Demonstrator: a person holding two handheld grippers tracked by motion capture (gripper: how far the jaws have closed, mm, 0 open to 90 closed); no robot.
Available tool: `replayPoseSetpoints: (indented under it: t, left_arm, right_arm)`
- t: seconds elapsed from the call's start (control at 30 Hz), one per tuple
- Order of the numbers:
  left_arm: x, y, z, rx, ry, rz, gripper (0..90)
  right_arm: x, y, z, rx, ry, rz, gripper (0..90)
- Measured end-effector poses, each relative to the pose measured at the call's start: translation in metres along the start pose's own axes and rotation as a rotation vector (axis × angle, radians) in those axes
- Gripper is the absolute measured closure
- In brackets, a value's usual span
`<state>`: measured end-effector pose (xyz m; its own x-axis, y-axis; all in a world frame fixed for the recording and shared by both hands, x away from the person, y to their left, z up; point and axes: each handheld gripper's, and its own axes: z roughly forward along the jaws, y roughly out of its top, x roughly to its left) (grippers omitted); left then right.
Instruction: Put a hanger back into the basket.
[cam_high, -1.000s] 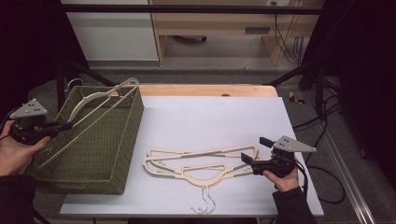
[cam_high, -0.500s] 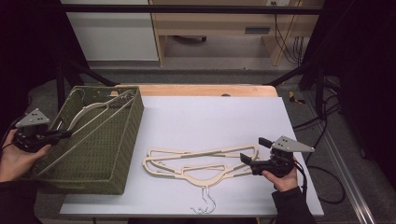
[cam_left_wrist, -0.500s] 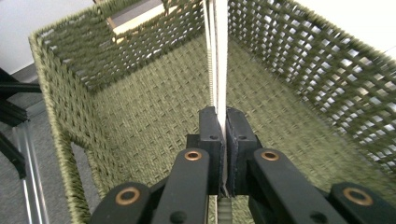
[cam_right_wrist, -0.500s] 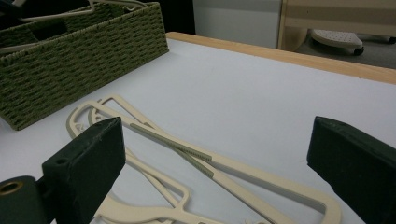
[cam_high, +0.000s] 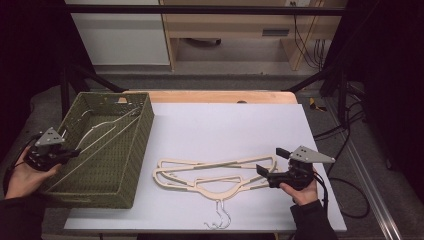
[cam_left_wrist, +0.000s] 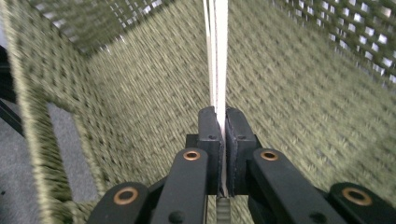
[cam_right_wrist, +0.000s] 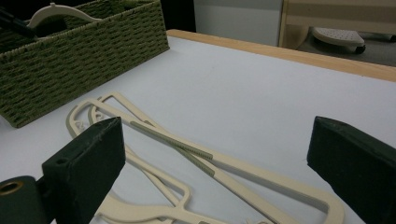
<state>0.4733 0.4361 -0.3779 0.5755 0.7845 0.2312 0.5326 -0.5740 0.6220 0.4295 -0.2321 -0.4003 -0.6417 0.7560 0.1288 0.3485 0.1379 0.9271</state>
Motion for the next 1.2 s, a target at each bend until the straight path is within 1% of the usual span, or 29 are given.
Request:
replayPoseSetpoints:
  t: [0.03,0.1,0.13,0.17,0.2,0.23,0.27,0.3,0.33,0.43,0.5,0.53,0.57,0.6,0.63,0.67,0.7,0.73,0.8,0.83,0.87,0.9,0.97,1.07,1.1,1.2]
  left_arm:
    - [-0.001,-0.001,0.001,0.006,-0.001,0.007,86.5]
    - [-0.004,0.000,0.002,0.025,0.004,0.039,86.3]
    - [-0.006,0.001,0.003,0.022,0.009,0.044,86.2]
    - [-0.007,0.002,0.003,0.035,0.007,0.060,86.0]
    - [-0.008,0.002,0.004,0.041,0.000,0.064,85.7]
    - [-0.010,0.003,0.005,0.045,0.000,0.078,85.3]
    - [-0.011,0.004,0.005,0.068,-0.010,0.082,85.0]
    - [-0.013,0.004,0.007,0.073,-0.011,0.098,84.5]
    - [-0.015,0.004,0.008,0.097,-0.012,0.119,84.0]
    - [-0.019,0.006,0.012,0.135,-0.016,0.150,81.7]
    - [-0.019,0.008,0.012,0.133,-0.034,0.153,80.9]
    - [-0.021,0.009,0.012,0.141,-0.051,0.146,80.6]
    - [-0.022,0.010,0.013,0.141,-0.052,0.163,80.7]
    - [-0.023,0.012,0.014,0.153,-0.057,0.164,80.3]
    - [-0.025,0.012,0.015,0.162,-0.067,0.157,79.5]
    - [-0.027,0.013,0.016,0.163,-0.079,0.155,77.4]
    - [-0.029,0.014,0.018,0.171,-0.091,0.167,75.3]
    - [-0.031,0.014,0.019,0.181,-0.094,0.180,74.6]
    - [-0.034,0.016,0.022,0.198,-0.098,0.192,74.6]
    - [-0.035,0.016,0.023,0.205,-0.098,0.208,74.7]
    - [-0.037,0.017,0.024,0.208,-0.102,0.211,74.7]
    - [-0.038,0.017,0.026,0.222,-0.106,0.227,74.4]
    - [-0.039,0.017,0.028,0.226,-0.110,0.229,73.2]
    - [-0.043,0.019,0.032,0.249,-0.114,0.245,71.8]
    - [-0.045,0.019,0.034,0.253,-0.123,0.248,71.5]
    - [-0.050,0.019,0.039,0.267,-0.123,0.267,71.8]
  right_arm:
    - [0.000,0.000,0.000,-0.001,-0.001,0.000,4.9]
    - [0.000,0.000,0.001,0.000,-0.002,-0.001,4.9]
    - [0.000,0.000,0.001,0.003,-0.002,0.000,4.9]
    - [0.000,0.000,0.001,0.003,0.000,0.000,4.9]
    - [0.000,0.000,0.001,0.002,0.001,-0.001,4.9]
    - [0.000,0.000,0.001,0.000,0.001,0.000,4.9]
    - [0.001,0.000,0.001,-0.004,0.003,0.002,5.0]
    - [0.001,0.000,0.000,-0.002,0.005,0.003,5.1]
    - [0.001,0.000,0.001,-0.003,0.006,0.003,5.1]
    - [0.001,0.000,0.001,-0.003,0.005,0.001,5.1]
    - [0.001,0.000,0.001,0.000,0.011,-0.001,5.1]
    - [0.001,0.000,0.002,-0.004,0.007,0.002,5.1]
    - [0.001,0.000,0.002,-0.002,0.009,-0.001,5.1]
    - [0.001,0.000,0.002,-0.001,0.009,-0.003,5.1]
    - [0.001,0.000,0.002,-0.001,0.010,-0.004,5.1]
    - [0.001,0.000,0.002,-0.002,0.010,-0.004,5.1]
    - [0.001,0.000,0.002,-0.001,0.011,-0.003,5.1]
    - [0.002,0.000,0.002,0.000,0.009,0.001,5.0]
    - [0.001,0.000,0.001,-0.001,0.009,0.000,5.1]
    - [0.001,0.000,0.001,-0.002,0.009,-0.001,5.1]
    - [0.002,0.000,0.001,-0.002,0.008,-0.002,5.1]
    - [0.002,0.000,0.001,0.000,0.009,0.000,5.1]
    - [0.002,0.000,0.001,0.000,0.010,-0.003,5.1]
    - [0.002,0.000,0.001,-0.001,0.010,-0.007,5.0]
    - [0.002,0.000,0.001,-0.002,0.010,-0.006,5.0]
    - [0.002,0.000,0.001,-0.002,0.010,-0.006,5.1]
